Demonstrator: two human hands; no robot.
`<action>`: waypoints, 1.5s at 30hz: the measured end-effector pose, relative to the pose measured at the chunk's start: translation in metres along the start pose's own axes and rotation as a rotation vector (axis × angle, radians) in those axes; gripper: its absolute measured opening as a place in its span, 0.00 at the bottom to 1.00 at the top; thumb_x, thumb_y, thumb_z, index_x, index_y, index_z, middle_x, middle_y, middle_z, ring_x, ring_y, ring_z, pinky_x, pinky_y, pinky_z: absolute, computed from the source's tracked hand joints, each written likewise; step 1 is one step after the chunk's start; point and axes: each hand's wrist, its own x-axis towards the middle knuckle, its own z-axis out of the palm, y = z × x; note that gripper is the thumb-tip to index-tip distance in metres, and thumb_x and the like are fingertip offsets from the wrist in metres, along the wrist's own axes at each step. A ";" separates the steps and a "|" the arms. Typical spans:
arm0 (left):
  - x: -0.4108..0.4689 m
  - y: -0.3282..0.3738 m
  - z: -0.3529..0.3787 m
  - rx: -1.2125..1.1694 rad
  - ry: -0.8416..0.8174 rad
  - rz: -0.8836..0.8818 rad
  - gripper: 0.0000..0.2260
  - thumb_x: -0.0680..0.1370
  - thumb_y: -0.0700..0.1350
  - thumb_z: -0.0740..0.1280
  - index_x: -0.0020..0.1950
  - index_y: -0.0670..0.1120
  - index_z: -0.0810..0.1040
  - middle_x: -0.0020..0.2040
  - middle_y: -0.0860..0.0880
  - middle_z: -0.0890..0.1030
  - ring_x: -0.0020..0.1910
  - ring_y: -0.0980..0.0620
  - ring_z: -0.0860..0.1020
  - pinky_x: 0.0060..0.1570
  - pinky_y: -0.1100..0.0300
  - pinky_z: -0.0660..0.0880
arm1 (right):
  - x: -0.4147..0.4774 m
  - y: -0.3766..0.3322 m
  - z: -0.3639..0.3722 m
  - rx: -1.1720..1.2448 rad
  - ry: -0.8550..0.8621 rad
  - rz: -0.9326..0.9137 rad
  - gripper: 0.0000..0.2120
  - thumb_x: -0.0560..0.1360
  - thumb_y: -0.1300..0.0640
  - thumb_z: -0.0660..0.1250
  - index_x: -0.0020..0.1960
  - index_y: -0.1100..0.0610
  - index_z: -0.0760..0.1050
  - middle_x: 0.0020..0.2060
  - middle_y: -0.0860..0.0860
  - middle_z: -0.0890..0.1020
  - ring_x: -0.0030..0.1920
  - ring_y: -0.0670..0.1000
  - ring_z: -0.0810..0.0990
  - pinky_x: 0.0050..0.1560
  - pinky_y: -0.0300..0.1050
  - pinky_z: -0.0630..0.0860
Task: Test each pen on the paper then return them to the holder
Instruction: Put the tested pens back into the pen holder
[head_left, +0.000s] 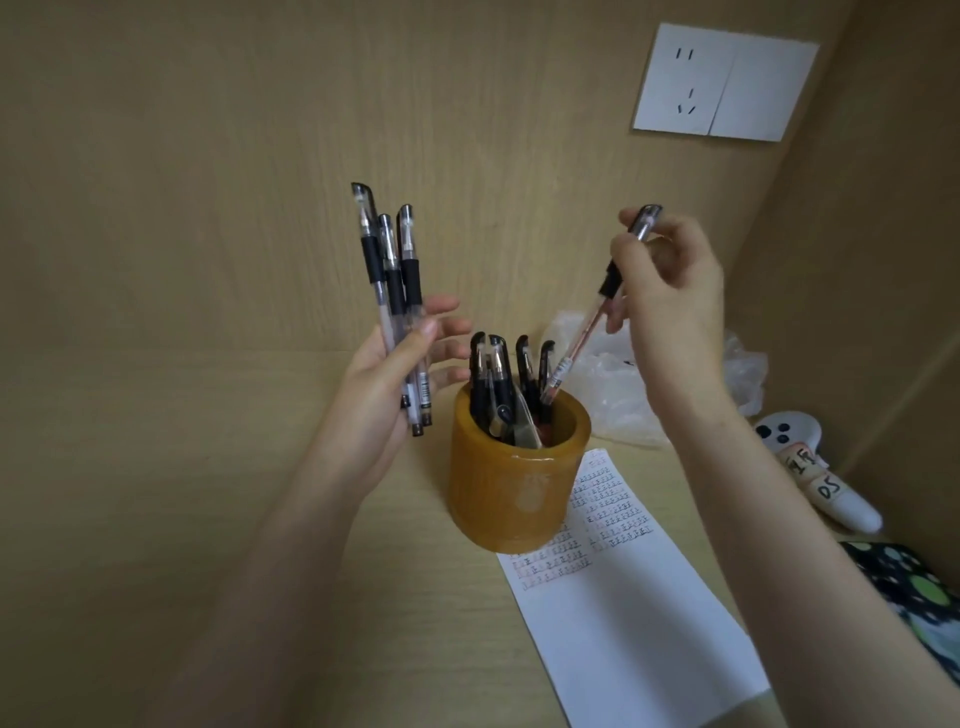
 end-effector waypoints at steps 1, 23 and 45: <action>0.000 0.000 0.000 -0.014 0.001 -0.004 0.11 0.80 0.38 0.55 0.58 0.42 0.74 0.45 0.48 0.80 0.41 0.56 0.79 0.43 0.64 0.78 | 0.000 0.005 -0.002 -0.061 -0.017 -0.014 0.11 0.78 0.60 0.61 0.60 0.55 0.72 0.33 0.50 0.74 0.28 0.42 0.72 0.31 0.36 0.72; -0.001 -0.007 0.004 0.052 -0.022 0.029 0.11 0.80 0.41 0.57 0.60 0.45 0.74 0.42 0.51 0.82 0.47 0.54 0.80 0.48 0.61 0.75 | -0.042 0.023 0.006 -0.249 -0.558 -0.134 0.05 0.70 0.56 0.74 0.45 0.54 0.82 0.34 0.49 0.75 0.36 0.42 0.72 0.39 0.32 0.68; -0.004 -0.004 0.007 0.235 0.034 0.150 0.10 0.80 0.43 0.56 0.59 0.47 0.73 0.46 0.54 0.83 0.56 0.56 0.77 0.58 0.62 0.67 | -0.016 -0.010 0.031 -0.248 -0.378 -0.173 0.16 0.77 0.50 0.66 0.63 0.52 0.77 0.52 0.46 0.81 0.51 0.41 0.76 0.51 0.32 0.72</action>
